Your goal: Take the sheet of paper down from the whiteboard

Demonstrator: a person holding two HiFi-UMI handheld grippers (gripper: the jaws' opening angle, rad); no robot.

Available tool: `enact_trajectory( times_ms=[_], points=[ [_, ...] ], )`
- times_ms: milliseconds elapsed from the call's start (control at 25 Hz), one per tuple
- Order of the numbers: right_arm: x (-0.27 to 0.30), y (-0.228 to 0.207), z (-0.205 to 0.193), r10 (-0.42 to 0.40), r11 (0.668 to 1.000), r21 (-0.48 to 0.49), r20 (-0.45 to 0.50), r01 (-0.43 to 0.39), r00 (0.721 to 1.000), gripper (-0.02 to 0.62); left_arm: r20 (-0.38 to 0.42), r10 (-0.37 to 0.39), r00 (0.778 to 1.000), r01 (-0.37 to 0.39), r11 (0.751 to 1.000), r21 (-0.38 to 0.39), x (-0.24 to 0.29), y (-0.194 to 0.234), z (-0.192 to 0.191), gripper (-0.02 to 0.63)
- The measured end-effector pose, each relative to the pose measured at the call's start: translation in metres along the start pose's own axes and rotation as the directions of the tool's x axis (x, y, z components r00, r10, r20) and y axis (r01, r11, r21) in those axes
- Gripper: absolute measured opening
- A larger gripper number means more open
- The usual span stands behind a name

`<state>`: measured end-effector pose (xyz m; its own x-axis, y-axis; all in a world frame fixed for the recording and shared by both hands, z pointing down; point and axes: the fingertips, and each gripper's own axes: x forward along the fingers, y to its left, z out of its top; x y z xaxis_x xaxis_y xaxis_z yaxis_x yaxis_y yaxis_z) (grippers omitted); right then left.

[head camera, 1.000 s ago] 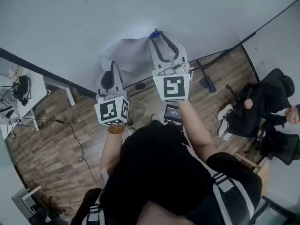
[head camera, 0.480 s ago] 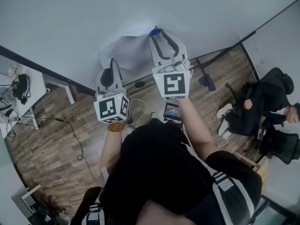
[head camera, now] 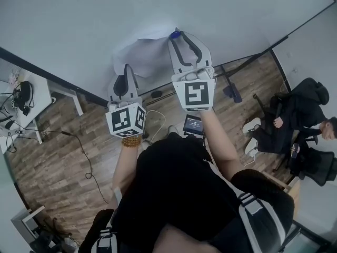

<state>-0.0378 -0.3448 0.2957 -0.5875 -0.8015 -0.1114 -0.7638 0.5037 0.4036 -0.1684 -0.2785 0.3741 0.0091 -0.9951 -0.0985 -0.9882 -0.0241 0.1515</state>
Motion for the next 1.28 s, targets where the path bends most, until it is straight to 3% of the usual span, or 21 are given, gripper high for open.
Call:
enact_trajectory(
  times_ms=[1280],
  points=[
    [-0.011,0.001,0.001,0.006,1.000,0.003,0.001,-0.006,1.000,0.117,0.002,0.029,1.000,-0.029,0.994,-0.101,0.000,-0.002,0.000,0.009]
  ],
)
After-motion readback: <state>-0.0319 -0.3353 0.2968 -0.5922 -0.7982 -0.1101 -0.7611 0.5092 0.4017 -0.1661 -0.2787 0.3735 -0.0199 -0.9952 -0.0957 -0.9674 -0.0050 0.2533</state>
